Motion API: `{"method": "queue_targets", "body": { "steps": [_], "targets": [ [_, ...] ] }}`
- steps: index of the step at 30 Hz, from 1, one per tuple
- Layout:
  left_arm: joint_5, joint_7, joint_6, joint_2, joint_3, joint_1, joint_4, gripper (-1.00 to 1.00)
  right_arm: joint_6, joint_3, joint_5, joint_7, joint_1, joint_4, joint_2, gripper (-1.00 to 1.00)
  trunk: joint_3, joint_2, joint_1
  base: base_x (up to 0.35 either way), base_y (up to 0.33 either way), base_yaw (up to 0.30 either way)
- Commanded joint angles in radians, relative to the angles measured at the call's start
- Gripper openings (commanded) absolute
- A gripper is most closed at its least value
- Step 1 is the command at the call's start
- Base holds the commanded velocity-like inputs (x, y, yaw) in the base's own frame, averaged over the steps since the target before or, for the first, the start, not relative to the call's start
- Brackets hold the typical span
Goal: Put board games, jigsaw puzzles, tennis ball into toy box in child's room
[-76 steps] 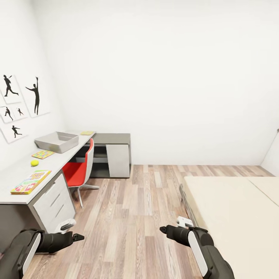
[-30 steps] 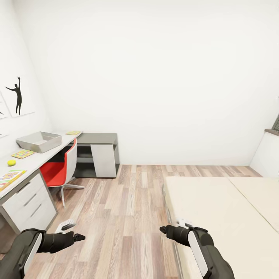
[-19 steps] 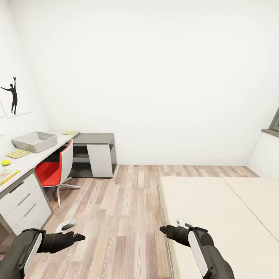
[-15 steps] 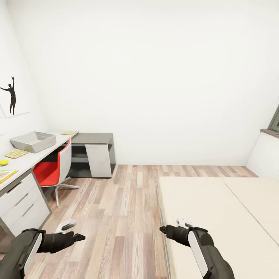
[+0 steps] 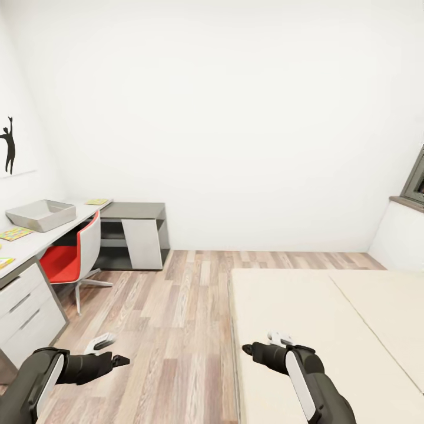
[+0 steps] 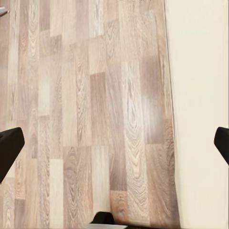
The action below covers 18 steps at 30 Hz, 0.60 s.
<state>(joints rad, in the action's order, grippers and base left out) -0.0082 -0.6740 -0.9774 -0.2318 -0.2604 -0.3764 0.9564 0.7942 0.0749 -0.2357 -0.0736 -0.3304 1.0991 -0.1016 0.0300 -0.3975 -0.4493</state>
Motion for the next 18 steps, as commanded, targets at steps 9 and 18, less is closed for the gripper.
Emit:
{"method": "queue_targets", "body": {
  "steps": [9,18],
  "targets": [
    [-0.001,-0.004,-0.008,0.000,-0.002,-0.001,0.001,1.00,0.005,0.003,0.006,-0.008,-0.001,0.001,-0.001,1.00,0.002,-0.003,-0.001,0.000,-0.243,0.000],
    [-0.001,-0.004,-0.008,0.000,-0.002,-0.001,0.001,1.00,0.005,0.003,0.006,-0.008,-0.001,0.001,-0.001,1.00,0.002,-0.003,-0.001,0.000,-0.243,0.000]
  ]
}}
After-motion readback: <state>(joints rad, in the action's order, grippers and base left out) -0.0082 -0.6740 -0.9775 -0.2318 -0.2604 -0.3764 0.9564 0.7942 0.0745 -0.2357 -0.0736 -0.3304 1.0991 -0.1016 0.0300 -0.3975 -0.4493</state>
